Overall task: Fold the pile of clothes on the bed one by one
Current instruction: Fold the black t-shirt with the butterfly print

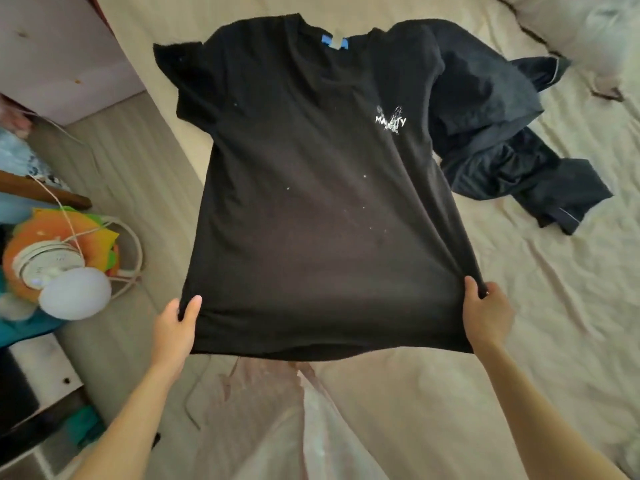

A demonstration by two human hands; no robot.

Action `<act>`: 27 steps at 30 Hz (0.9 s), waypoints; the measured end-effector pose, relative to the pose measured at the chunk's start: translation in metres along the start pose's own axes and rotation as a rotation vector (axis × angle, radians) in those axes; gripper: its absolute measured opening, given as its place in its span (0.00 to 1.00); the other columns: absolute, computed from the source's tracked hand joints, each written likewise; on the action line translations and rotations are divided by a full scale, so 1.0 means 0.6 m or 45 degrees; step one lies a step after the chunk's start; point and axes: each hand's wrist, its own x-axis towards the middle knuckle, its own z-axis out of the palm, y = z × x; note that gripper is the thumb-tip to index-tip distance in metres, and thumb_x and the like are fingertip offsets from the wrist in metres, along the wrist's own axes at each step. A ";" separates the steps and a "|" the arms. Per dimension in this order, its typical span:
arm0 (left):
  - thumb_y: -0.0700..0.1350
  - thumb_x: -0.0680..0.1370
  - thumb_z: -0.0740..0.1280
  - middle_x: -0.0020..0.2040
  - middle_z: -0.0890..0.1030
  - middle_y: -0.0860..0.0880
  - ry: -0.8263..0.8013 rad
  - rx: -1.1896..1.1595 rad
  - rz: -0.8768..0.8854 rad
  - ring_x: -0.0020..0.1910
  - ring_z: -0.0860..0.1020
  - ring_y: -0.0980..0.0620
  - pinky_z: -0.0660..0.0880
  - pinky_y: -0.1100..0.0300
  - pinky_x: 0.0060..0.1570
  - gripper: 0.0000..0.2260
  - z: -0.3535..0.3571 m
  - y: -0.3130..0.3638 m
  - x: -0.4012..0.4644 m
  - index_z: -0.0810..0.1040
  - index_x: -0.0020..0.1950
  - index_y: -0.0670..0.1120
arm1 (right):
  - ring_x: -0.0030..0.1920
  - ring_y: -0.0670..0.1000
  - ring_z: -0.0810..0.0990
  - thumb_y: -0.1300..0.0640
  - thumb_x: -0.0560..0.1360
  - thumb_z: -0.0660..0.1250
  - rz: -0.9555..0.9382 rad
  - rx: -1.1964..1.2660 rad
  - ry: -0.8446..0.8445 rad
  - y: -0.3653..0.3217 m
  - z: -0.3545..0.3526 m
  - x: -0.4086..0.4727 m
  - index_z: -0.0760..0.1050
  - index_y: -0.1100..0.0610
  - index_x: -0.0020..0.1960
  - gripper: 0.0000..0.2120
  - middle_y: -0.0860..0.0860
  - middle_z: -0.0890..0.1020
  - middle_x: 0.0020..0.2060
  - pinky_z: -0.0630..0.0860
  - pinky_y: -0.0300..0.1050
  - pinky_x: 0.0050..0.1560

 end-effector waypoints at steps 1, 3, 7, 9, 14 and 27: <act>0.46 0.80 0.61 0.49 0.79 0.37 -0.032 0.021 -0.032 0.50 0.76 0.39 0.70 0.49 0.49 0.13 0.009 -0.016 -0.014 0.75 0.52 0.35 | 0.36 0.53 0.71 0.48 0.80 0.57 0.015 -0.047 0.002 0.015 -0.001 0.001 0.71 0.59 0.44 0.15 0.51 0.74 0.34 0.64 0.46 0.36; 0.43 0.80 0.62 0.51 0.79 0.36 -0.099 0.099 -0.126 0.52 0.76 0.38 0.70 0.48 0.50 0.11 0.031 -0.049 -0.031 0.75 0.53 0.34 | 0.35 0.54 0.71 0.49 0.81 0.57 0.049 -0.159 -0.008 0.036 0.001 0.004 0.72 0.60 0.46 0.15 0.54 0.76 0.36 0.65 0.47 0.36; 0.36 0.79 0.63 0.57 0.77 0.33 -0.352 0.222 -0.407 0.56 0.76 0.35 0.72 0.44 0.57 0.14 0.070 -0.074 -0.031 0.71 0.63 0.33 | 0.59 0.62 0.74 0.52 0.80 0.58 0.097 -0.389 -0.203 0.039 0.021 0.009 0.69 0.59 0.68 0.19 0.60 0.76 0.60 0.70 0.53 0.55; 0.37 0.78 0.63 0.60 0.76 0.35 -0.430 0.293 -0.408 0.59 0.74 0.38 0.70 0.48 0.60 0.17 0.081 -0.065 -0.023 0.69 0.66 0.36 | 0.67 0.62 0.68 0.50 0.80 0.57 0.023 -0.469 -0.289 0.025 0.034 0.008 0.63 0.58 0.73 0.23 0.60 0.70 0.67 0.66 0.57 0.64; 0.39 0.79 0.61 0.59 0.77 0.38 -0.384 0.236 -0.275 0.58 0.75 0.41 0.69 0.53 0.57 0.13 0.086 0.005 0.022 0.72 0.64 0.41 | 0.73 0.57 0.62 0.50 0.81 0.55 -0.319 -0.442 -0.349 -0.056 0.079 -0.010 0.60 0.57 0.75 0.24 0.56 0.65 0.73 0.60 0.56 0.72; 0.41 0.81 0.60 0.64 0.73 0.43 -0.261 -0.123 -0.222 0.61 0.74 0.44 0.73 0.49 0.60 0.15 0.017 0.183 0.279 0.69 0.68 0.44 | 0.77 0.54 0.51 0.47 0.81 0.55 -1.102 -0.422 -0.599 -0.412 0.275 -0.087 0.54 0.51 0.77 0.26 0.52 0.56 0.76 0.49 0.55 0.74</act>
